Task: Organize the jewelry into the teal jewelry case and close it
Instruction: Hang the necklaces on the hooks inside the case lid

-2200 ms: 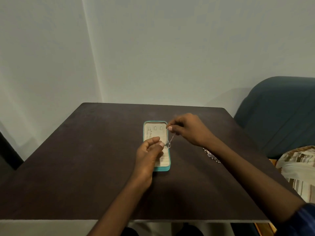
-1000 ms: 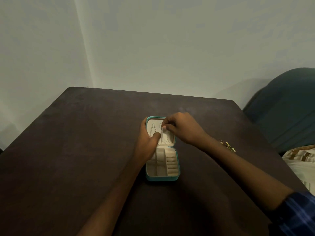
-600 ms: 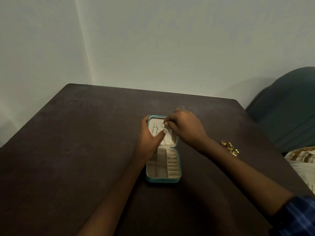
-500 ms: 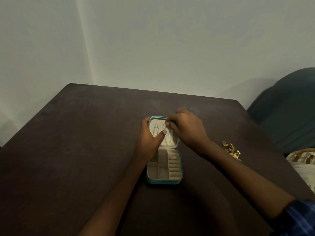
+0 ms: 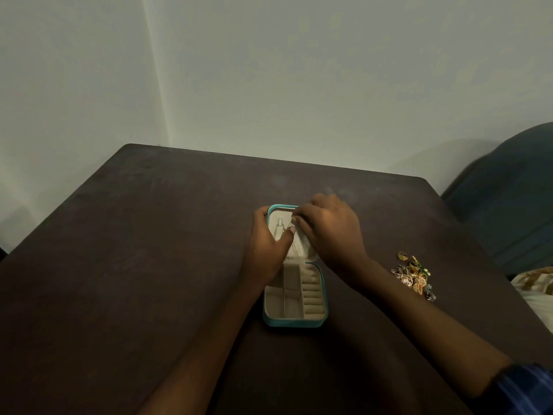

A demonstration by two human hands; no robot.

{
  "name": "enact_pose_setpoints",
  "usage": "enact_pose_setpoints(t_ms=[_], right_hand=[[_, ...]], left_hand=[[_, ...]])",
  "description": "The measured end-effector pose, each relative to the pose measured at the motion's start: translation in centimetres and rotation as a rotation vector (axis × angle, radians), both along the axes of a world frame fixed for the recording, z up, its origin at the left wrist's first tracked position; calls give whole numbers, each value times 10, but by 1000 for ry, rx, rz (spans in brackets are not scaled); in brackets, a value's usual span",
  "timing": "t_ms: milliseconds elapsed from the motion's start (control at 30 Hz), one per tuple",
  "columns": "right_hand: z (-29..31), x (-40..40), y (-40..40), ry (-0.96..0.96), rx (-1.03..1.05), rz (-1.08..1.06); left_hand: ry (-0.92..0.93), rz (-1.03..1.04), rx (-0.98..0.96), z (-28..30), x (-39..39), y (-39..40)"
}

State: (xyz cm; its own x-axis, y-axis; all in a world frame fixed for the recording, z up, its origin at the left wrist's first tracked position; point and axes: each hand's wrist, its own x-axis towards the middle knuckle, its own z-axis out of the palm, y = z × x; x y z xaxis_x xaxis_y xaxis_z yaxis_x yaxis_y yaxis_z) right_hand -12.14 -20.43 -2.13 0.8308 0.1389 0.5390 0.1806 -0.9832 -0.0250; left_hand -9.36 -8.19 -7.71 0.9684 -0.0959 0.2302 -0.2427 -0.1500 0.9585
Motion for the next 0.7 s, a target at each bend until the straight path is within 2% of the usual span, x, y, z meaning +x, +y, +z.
enact_pose_setpoints(t_ms=[233,533,700], right_hand=[[-9,0,-4,-59,-16,-84],[-22,2,-2,-198,-177,-122],[-25,3,-2,-217,-139,-160]], left_hand=[[31,-16,-34,-2,2,0],[38,-67,-76,-2,1,2],[29,-100,-83,-1,-2,1]])
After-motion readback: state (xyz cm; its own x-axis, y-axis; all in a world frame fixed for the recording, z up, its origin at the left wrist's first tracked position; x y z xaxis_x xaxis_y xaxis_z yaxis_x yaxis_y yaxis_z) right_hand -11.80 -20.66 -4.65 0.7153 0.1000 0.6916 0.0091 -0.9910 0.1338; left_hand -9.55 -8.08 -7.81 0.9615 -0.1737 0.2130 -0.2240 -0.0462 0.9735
